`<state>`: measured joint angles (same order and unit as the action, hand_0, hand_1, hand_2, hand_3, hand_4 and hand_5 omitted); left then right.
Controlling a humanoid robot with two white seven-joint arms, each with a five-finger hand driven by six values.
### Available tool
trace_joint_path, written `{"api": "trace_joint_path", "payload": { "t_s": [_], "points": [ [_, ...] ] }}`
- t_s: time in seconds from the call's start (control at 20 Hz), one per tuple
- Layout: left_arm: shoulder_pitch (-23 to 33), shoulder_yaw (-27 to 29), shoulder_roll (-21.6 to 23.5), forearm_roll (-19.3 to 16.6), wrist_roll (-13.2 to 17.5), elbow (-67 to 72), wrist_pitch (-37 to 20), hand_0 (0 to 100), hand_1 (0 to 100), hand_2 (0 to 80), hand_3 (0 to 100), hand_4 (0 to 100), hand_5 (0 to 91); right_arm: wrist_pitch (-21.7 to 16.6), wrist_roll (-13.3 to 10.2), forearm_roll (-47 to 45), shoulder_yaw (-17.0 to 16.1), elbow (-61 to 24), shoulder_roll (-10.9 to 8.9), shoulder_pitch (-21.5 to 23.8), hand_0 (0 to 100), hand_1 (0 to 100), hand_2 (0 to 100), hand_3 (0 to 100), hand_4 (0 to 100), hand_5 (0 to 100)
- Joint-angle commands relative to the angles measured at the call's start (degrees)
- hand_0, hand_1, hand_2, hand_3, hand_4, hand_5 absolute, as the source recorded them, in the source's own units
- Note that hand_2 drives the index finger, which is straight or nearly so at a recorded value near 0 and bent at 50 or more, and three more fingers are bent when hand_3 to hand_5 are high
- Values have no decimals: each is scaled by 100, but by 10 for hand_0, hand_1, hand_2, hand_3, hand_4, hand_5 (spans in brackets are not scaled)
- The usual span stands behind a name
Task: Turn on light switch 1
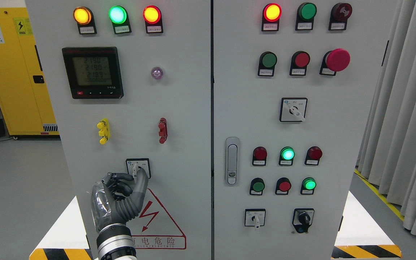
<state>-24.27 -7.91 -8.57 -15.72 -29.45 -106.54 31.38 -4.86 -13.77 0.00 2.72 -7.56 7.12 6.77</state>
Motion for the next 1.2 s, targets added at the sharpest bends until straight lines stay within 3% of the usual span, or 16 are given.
{"api": "trace_joint_path", "payload": {
  "t_s": [0.0,1.15],
  "points": [
    [-7,0,-4,8,0,11,0,299,672,630,922,849,753,2,-3,-167,0,0,0,-1,0,500,40,0,0,0],
    [-16,-9,-4,-1,0,20,0,405,639,643,935,854,757,2,-3,-167,0,0,0,-1,0,500,40,0,0,0]
  ]
}}
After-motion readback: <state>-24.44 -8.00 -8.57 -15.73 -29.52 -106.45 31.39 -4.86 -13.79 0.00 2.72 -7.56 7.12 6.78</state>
